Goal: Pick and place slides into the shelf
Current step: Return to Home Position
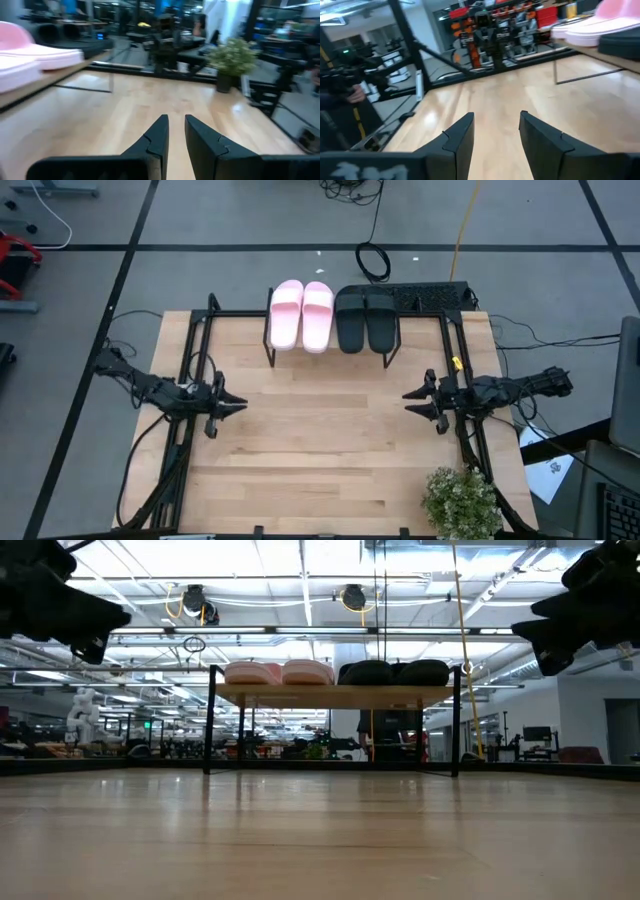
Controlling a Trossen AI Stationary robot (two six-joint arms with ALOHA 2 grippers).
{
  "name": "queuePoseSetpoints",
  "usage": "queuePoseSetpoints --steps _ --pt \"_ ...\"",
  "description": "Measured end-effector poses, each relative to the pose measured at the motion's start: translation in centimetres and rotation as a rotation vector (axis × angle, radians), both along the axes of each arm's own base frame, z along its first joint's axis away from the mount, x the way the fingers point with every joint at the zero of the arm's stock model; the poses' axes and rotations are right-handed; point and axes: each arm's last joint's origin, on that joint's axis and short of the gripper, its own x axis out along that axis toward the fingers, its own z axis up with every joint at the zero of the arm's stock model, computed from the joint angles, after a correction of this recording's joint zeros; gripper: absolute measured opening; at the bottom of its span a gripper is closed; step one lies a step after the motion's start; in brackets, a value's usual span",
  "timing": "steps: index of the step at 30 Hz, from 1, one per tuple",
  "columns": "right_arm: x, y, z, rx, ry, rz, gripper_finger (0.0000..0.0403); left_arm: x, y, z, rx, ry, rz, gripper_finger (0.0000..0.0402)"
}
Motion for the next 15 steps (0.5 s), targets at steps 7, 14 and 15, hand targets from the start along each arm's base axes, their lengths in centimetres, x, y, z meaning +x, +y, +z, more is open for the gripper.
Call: queuePoseSetpoints --steps 7,14,15 --pt "0.2 -1.4 -0.5 -0.040 0.021 -0.144 0.0148 0.5 1.3 -0.1 -0.014 0.009 0.047 0.0063" --pt "0.2 -2.8 -0.8 -0.060 0.048 -0.212 0.0148 0.7 2.7 -0.2 -0.020 0.018 0.130 0.0063" --pt "0.2 -3.0 -0.8 -0.057 0.052 -0.205 0.0148 0.7 2.8 -0.2 -0.021 0.018 0.146 0.0063"
